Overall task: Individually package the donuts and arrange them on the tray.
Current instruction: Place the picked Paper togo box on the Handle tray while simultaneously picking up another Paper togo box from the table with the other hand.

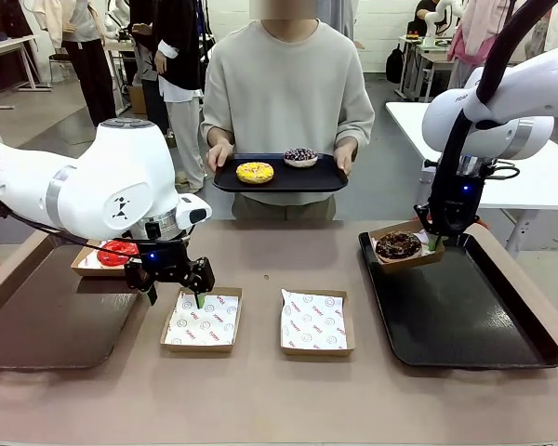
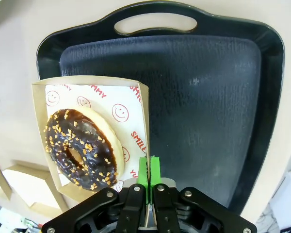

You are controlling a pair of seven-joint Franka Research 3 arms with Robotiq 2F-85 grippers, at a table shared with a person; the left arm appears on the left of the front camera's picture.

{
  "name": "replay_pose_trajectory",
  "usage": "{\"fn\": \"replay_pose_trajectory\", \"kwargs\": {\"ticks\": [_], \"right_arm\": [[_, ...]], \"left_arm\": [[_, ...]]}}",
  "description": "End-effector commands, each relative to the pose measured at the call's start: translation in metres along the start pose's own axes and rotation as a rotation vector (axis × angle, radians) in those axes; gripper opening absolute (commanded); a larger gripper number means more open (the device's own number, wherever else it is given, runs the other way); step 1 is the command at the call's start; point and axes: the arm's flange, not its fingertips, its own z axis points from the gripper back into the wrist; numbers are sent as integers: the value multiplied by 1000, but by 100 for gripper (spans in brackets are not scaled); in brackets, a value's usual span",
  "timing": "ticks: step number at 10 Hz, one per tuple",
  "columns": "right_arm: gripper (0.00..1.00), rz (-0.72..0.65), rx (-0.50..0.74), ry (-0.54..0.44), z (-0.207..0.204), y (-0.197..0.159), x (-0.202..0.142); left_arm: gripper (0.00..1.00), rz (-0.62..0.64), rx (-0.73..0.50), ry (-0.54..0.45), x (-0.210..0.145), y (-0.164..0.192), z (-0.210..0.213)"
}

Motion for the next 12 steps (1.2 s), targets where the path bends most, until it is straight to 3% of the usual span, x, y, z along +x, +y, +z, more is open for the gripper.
{"fn": "replay_pose_trajectory", "kwargs": {"ticks": [1, 9, 12], "right_arm": [[2, -2, 0, -10, 2, -1, -1], [2, 0, 0, 0, 0, 0, 0], [2, 17, -1, 12, -9, 7, 12]], "left_arm": [[100, -4, 4, 12, 0, 1, 1], [100, 1, 1, 4, 0, 1, 0], [100, 88, -70, -20, -8, 3, -1]]}}
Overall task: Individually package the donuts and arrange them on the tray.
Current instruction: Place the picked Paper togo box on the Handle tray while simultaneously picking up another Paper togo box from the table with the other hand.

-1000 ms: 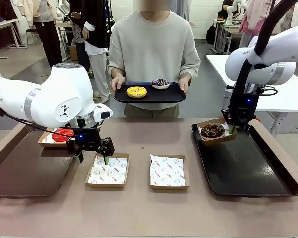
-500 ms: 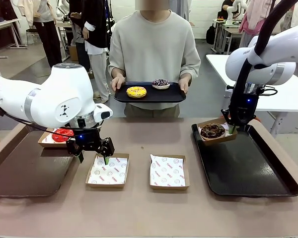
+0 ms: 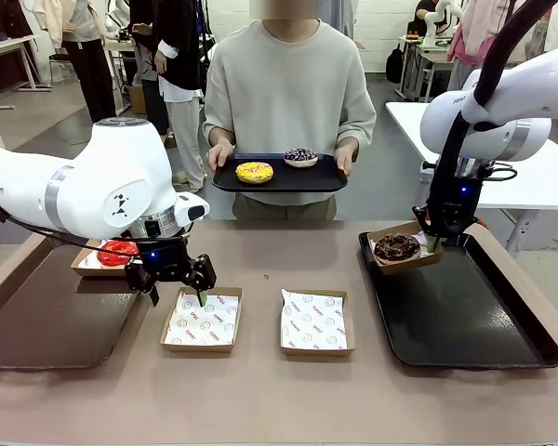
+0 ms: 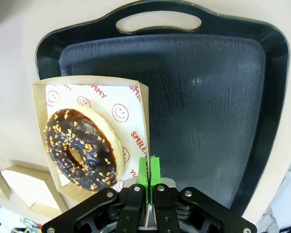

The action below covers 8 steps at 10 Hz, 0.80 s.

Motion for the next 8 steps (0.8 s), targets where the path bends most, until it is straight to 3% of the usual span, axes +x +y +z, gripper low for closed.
{"fn": "replay_pose_trajectory", "kwargs": {"ticks": [1, 4, 8], "right_arm": [[2, 13, 10, -3, -5, 5, 12], [2, 18, 21, -10, -15, 8, 19], [2, 9, 26, 1, -24, 7, 26]], "left_arm": [[100, 34, -20, -35, -9, 2, -3], [100, 12, 56, -21, -7, 2, -13], [100, 5, 58, 1, -4, 7, -21]]}}
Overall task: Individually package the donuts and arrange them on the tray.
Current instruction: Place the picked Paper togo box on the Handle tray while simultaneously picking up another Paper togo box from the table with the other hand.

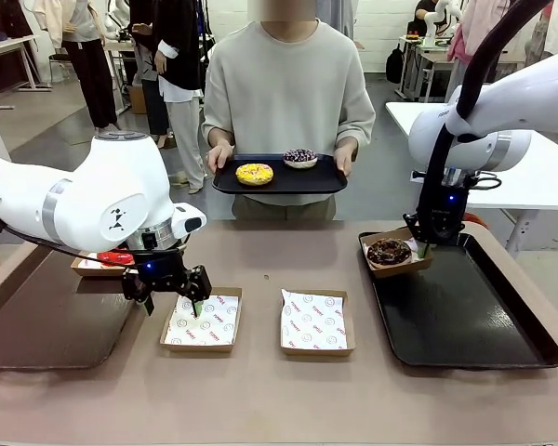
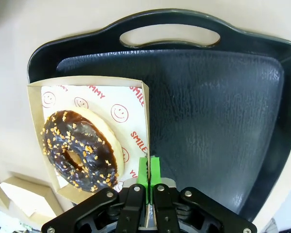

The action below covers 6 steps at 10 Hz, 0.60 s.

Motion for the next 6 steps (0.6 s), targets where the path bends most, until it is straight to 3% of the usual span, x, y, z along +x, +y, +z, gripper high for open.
{"fn": "replay_pose_trajectory", "kwargs": {"ticks": [1, 6], "right_arm": [[2, -5, 24, -12, 0, 0, 7], [2, -1, 33, 0, -5, -2, 10]], "left_arm": [[100, 18, 25, -4, 3, -1, -5], [100, 22, 17, 5, 6, 0, -7]]}}
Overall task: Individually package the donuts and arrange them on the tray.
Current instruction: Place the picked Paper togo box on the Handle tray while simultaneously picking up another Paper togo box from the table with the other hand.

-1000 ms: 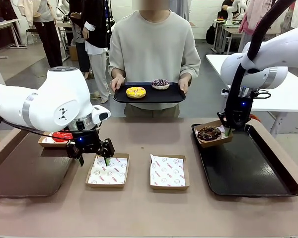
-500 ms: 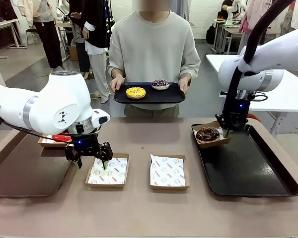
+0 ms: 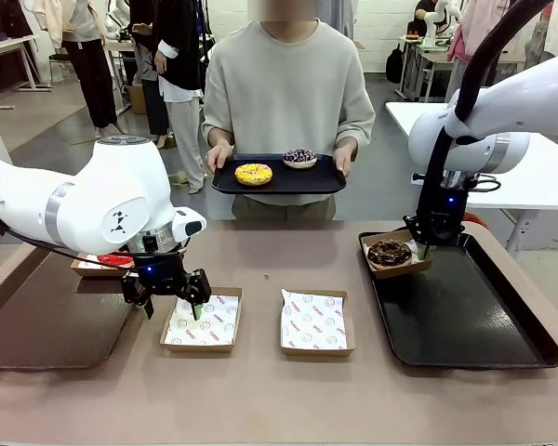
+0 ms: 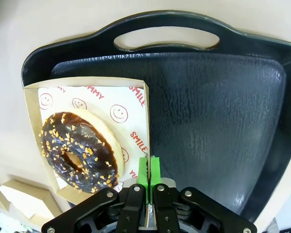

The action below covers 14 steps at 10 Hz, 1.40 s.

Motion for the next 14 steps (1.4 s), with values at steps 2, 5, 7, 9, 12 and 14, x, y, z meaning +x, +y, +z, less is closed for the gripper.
{"fn": "replay_pose_trajectory", "kwargs": {"ticks": [2, 5, 7, 9, 12, 14], "right_arm": [[62, 15, 40, -3, 0, 0, 6], [100, 15, 51, -2, -2, 0, 4], [97, 14, 59, -4, -3, -1, 3], [100, 19, 75, -8, -2, -3, 1], [100, 17, 91, -9, -3, -5, 0], [100, 18, 96, -6, -3, -7, -1]], "left_arm": [[40, 31, 9, -12, 7, -1, 0], [0, 39, 7, 5, 9, -1, -4], [0, 42, 3, 11, 11, -1, -6], [0, 50, 0, 11, 10, -1, -5], [0, 56, -1, 11, 9, 0, -2], [0, 56, 0, 15, 9, 0, -1]]}}
